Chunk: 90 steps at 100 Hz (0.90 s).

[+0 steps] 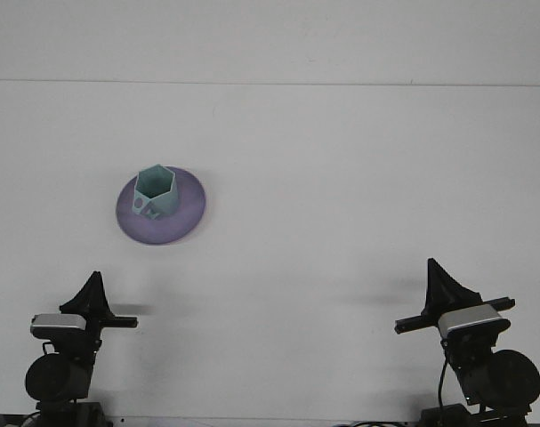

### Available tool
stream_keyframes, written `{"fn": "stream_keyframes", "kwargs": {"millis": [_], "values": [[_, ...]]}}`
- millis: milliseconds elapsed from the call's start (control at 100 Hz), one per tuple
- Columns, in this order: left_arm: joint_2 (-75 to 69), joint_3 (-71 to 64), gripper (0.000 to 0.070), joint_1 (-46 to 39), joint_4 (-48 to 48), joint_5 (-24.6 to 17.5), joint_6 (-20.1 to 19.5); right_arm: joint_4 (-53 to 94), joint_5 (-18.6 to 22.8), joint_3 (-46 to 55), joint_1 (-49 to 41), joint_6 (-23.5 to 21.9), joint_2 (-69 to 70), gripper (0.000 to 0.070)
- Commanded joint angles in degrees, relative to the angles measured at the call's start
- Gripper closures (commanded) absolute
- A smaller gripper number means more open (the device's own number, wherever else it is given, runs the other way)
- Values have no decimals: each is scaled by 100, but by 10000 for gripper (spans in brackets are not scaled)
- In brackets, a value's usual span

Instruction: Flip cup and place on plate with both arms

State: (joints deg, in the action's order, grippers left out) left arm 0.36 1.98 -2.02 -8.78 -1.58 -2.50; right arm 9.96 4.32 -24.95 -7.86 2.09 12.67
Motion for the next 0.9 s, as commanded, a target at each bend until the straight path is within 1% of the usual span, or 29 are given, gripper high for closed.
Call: {"fn": "stream_keyframes", "kwargs": {"millis": [0, 50, 90, 130, 660, 710, 770, 850, 890], "values": [[-20, -118, 686, -17, -35, 9, -70, -57, -7, -13, -4, -81, 7, 695], [-17, -118, 686, -17, -35, 9, -44, -61, -7, -13, -4, -81, 7, 695], [-20, -118, 686, -15, -37, 9, 125, -59, -4, -13, -4, -79, 7, 695], [-17, -118, 686, -15, -35, 9, 199, -59, -4, -13, -4, -81, 7, 695], [-9, -116, 686, -15, -31, 13, 195, -57, -7, -13, -4, -70, 7, 695], [-9, -118, 686, -15, -31, 13, 195, -72, -72, -13, -2, 168, 7, 695], [-9, -116, 686, -15, -31, 13, 195, -208, -317, 26, 4, 505, 4, 694], [-9, -116, 686, -15, -31, 13, 195, -273, -584, 262, 149, 625, -61, 694], [-9, -118, 686, -15, -31, 13, 195, -428, -575, 520, 286, 708, -177, 695]]}}
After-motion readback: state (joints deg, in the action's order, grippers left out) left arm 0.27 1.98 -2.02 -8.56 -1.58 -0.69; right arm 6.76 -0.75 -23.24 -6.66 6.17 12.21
